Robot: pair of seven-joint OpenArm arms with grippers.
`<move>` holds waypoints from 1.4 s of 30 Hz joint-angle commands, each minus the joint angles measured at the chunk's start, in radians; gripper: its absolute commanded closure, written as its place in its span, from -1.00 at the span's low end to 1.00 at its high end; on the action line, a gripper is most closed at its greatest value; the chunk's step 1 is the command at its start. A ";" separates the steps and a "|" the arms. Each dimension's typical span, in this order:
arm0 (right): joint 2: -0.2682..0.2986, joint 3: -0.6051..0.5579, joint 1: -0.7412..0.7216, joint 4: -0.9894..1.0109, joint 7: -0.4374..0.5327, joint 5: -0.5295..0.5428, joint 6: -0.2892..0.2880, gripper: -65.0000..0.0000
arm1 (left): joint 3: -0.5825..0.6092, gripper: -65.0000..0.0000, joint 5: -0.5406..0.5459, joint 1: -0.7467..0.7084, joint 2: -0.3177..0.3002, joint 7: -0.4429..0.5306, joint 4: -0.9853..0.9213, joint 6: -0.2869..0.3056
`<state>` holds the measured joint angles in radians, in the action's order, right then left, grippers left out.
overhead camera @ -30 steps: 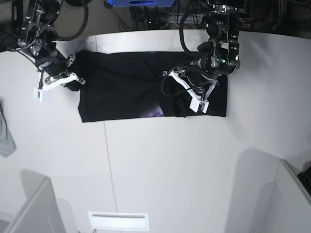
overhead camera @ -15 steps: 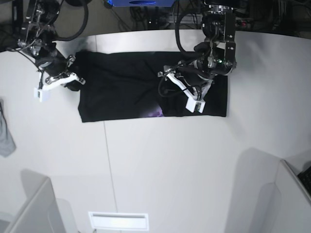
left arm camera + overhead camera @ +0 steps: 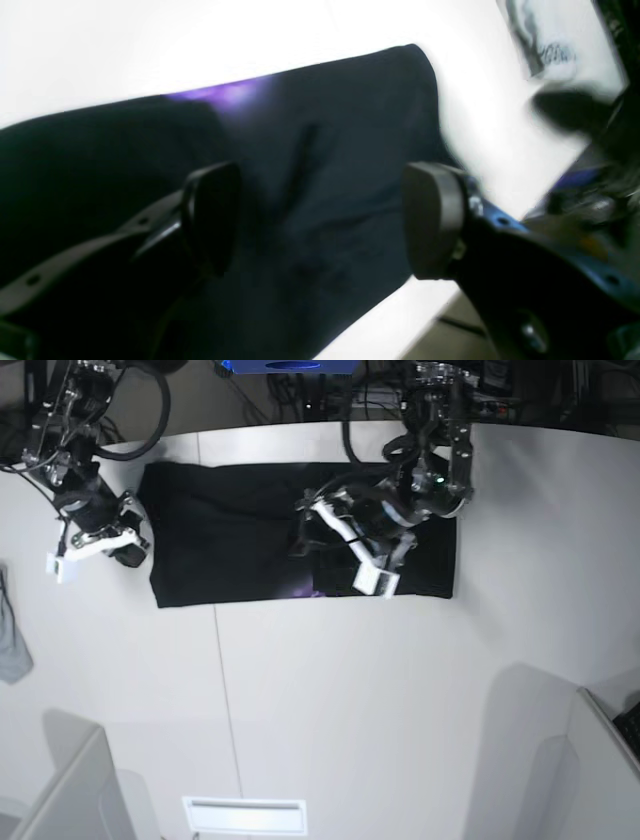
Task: Fold the T-shirt properly
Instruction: 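Lift the strip end with the left gripper and fold it toward the right gripper, then release the left gripper and move it back over the folded end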
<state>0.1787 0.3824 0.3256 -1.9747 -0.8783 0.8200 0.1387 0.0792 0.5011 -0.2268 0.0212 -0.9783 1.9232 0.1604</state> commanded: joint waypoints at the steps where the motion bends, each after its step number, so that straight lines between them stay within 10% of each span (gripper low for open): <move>1: 0.009 0.016 -0.016 -0.013 -0.011 0.017 -0.006 1.00 | -0.034 -0.42 -0.003 -0.019 -0.019 0.012 0.037 -0.002; 4: 0.009 0.045 -0.084 0.007 -0.115 0.017 -0.006 0.51 | -0.169 0.06 -0.003 -0.059 -0.089 0.012 0.042 0.000; 7: 0.006 0.083 -0.135 0.054 -0.216 0.019 -0.007 -0.23 | -0.330 0.98 -0.003 -0.107 -0.137 0.017 0.035 0.003; 10: 0.006 0.088 -0.161 0.114 -0.261 0.019 -0.047 -0.61 | -0.485 1.00 -0.003 -0.131 -0.169 0.019 0.032 0.005; 22: 0.078 0.079 -0.199 0.366 -0.189 -0.067 -0.166 -0.58 | -0.704 1.00 -0.014 -0.159 -0.224 0.020 -0.034 0.207; 25: 0.077 0.079 -0.197 0.394 -0.187 -0.075 -0.281 -0.57 | -0.700 1.00 -0.014 -0.153 -0.224 0.020 -0.052 0.215; 42: 0.026 -0.026 -0.138 0.423 -0.186 -0.074 -0.377 -0.57 | -0.665 1.00 -0.014 -0.148 -0.220 0.022 -0.054 0.212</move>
<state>0.2008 0.3595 0.1795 -1.5517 -1.0199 0.7593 -0.2432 -0.5861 0.4725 -0.3798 -0.1890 -0.9768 1.8538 0.3672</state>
